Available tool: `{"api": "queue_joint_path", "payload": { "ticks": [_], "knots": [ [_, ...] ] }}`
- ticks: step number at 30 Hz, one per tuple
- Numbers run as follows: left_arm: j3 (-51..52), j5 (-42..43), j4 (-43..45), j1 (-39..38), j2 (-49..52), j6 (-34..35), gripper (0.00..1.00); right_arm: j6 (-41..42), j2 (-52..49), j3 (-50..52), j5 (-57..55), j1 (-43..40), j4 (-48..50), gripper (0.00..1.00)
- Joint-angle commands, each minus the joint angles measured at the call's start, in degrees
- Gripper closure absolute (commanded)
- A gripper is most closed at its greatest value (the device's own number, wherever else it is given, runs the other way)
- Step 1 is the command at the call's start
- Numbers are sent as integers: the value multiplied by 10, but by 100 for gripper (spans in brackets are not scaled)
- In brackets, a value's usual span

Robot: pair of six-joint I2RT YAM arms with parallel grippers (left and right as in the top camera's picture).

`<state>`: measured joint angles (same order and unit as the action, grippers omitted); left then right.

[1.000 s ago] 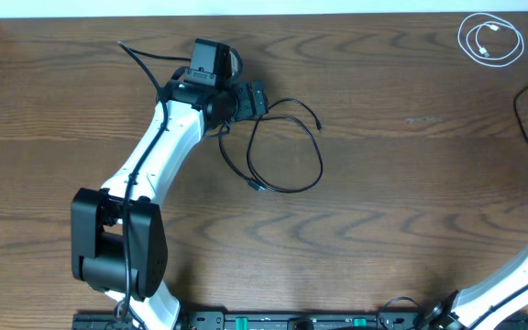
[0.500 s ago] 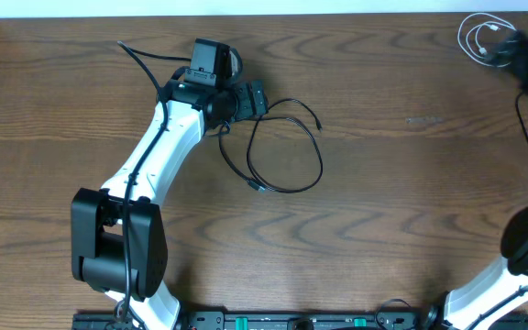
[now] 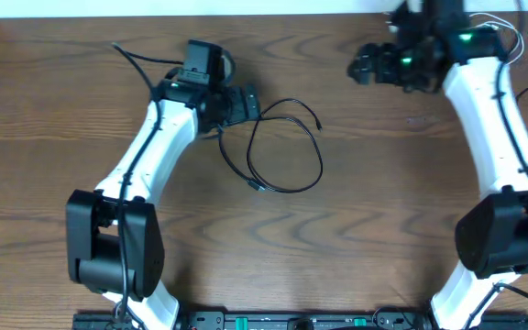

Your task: Untangle cables

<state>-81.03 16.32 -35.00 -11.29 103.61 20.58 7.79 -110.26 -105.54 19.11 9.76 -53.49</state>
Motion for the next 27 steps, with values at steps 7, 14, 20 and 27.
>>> {"api": "queue_joint_path", "payload": {
  "ticks": [7, 14, 20, 27],
  "knots": [
    [-7, 12, -23, 116, -158, -26, 2, -334, -117, 3, -15, 129, 124, 1],
    [-7, 10, -63, 119, -164, -26, 2, -463, -174, 3, -17, 167, 177, 1],
    [-7, 10, -68, 119, -164, -26, 2, -528, -214, 3, -28, 170, 207, 1],
    [-7, 10, -68, 119, -164, -26, 2, -568, -230, 3, -29, 174, 188, 2]
  ]
}}
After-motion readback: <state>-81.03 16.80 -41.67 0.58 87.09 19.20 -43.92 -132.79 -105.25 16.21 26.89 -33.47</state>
